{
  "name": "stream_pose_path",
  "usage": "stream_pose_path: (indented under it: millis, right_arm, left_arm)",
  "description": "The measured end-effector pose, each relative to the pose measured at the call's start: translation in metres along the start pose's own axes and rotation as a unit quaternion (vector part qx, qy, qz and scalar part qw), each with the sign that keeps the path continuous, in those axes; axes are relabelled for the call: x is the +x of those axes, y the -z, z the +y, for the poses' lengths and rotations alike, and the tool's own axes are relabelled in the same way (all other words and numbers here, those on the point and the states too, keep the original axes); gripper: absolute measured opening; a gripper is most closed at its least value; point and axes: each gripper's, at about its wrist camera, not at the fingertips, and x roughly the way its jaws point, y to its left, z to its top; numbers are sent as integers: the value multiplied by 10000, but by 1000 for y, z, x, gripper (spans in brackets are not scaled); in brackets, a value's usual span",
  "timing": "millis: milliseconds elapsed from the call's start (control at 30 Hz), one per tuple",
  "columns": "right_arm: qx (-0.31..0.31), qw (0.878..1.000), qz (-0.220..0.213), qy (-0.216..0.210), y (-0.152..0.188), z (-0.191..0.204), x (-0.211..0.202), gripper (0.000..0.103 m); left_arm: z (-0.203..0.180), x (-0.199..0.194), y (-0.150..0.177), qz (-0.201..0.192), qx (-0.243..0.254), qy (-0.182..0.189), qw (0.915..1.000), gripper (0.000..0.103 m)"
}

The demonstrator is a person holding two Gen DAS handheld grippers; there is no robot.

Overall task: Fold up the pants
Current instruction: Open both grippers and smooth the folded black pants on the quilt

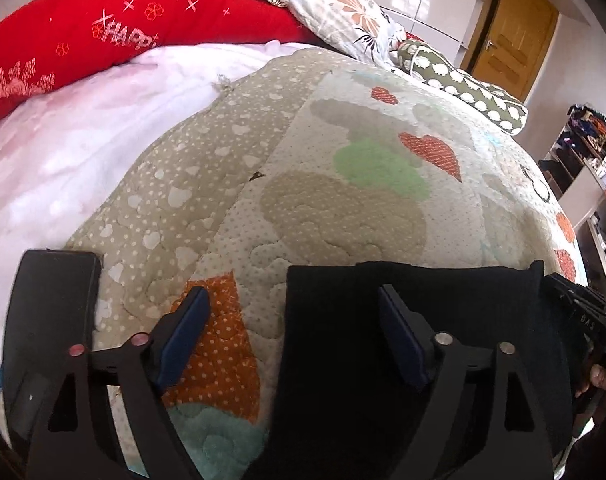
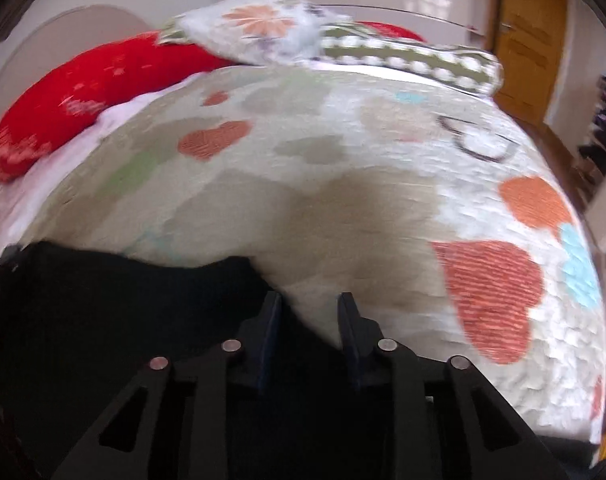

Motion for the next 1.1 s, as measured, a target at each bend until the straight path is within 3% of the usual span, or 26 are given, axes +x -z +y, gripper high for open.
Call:
stream_pose_path:
  millis: [233, 333, 467, 767, 1100]
  right_arm:
    - [13, 9997, -190, -166, 9, -7, -46, 35]
    - [-91, 9995, -253, -183, 25, -3, -71, 43]
    - [-75, 9994, -267, -222, 45, -2, -92, 46]
    - [35, 9999, -60, -134, 86, -10, -105, 48]
    - [369, 9993, 12, 52, 116, -41, -116, 60]
  left_arm:
    - [-7, -24, 3, -229, 110, -122, 9996, 86]
    - [-14, -39, 6, -340, 241, -179, 9990, 86]
    - [-26, -56, 12, -440, 363, -80, 9983, 86]
    - [-59, -80, 30, -556, 646, 210, 9961, 86]
    - [-82, -74, 58, -384, 788, 476, 9950, 86]
